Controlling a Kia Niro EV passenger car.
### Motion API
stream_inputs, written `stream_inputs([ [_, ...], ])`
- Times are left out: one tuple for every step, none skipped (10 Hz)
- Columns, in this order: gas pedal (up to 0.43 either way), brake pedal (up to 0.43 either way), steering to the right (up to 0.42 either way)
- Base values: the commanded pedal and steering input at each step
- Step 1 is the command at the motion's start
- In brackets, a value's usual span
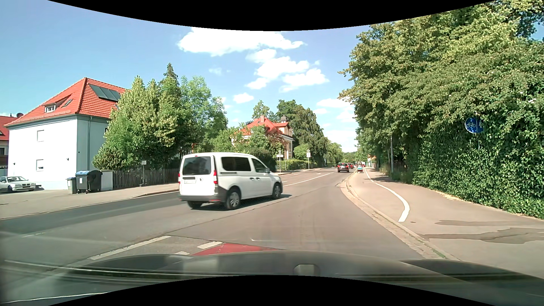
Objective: Follow the waypoints while adhering to traffic rules and regulations
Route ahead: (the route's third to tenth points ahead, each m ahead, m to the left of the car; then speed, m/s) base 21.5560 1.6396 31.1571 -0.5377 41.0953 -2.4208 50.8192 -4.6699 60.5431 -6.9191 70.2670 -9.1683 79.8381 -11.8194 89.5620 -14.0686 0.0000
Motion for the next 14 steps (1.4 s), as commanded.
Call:
stream_inputs([
  [0.0, 0.622, 0.031],
  [0.0, 0.622, 0.031],
  [0.0, 0.622, 0.031],
  [0.0, 0.622, 0.032],
  [0.0, 0.622, 0.031],
  [0.0, 0.622, 0.031],
  [0.0, 0.622, 0.031],
  [0.0, 0.622, 0.031],
  [0.0, 0.622, 0.032],
  [0.0, 0.616, 0.031],
  [0.0, 0.616, 0.031],
  [0.0, 0.616, 0.031],
  [0.0, 0.616, 0.031],
  [0.0, 0.616, 0.031],
])
